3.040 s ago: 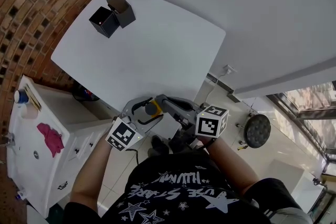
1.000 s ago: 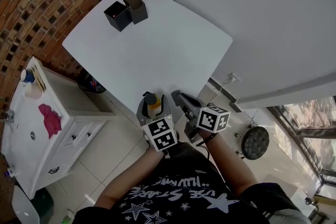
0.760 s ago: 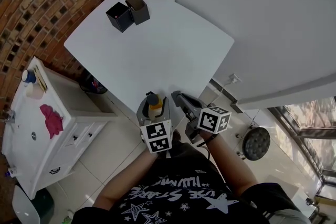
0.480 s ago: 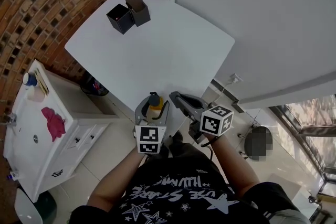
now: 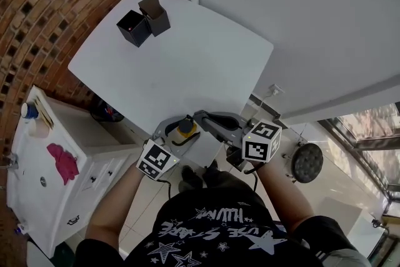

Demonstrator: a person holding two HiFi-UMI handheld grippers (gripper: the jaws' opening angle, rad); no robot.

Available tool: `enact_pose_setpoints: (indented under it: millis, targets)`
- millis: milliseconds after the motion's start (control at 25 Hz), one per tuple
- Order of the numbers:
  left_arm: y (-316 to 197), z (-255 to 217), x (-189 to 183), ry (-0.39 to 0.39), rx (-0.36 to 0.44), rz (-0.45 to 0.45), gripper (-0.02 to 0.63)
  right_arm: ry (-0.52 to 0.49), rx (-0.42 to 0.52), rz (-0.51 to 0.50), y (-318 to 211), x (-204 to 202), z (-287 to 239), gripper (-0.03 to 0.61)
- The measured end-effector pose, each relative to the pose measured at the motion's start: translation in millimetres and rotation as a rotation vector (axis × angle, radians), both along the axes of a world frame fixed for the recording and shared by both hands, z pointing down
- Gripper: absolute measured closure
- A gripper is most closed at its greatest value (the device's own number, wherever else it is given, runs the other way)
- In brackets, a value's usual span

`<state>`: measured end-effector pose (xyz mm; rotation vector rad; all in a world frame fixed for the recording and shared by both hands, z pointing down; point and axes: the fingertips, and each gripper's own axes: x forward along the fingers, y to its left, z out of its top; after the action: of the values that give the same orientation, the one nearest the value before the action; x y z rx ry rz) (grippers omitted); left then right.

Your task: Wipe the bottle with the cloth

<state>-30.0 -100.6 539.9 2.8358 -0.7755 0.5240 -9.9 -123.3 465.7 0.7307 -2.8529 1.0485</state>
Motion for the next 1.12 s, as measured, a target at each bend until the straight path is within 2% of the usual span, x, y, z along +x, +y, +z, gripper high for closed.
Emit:
enact_pose_setpoints:
  millis: [200, 440, 640, 800, 1120]
  targets:
    - [2.7, -0.2, -0.4, -0.019, -0.004, 0.163, 0.385, -0.021, -0.023, 0.035, -0.4, -1.1, -0.5, 0.543]
    - [1.0, 0.2, 0.5, -0.071, 0.010, 0.177, 0.383, -0.031, -0.039, 0.083, -3.9, -1.7, -0.4, 0.543]
    - [1.7, -8.7, -4.8, -0.030, 0.007, 0.136, 0.351, -0.061, -0.061, 0.127, -8.0, 1.5, -0.1, 0.543]
    - [10.9, -6.7, -17.0, -0.051, -0.009, 0.102, 0.351, -0.107, -0.089, 0.090, -9.4, -2.8, 2.1, 0.543]
    - [22.9, -11.8, -33.4, 0.015, -0.045, -0.090, 0.351, -0.094, -0.161, 0.084, -8.3, -3.2, 39.7, 0.543]
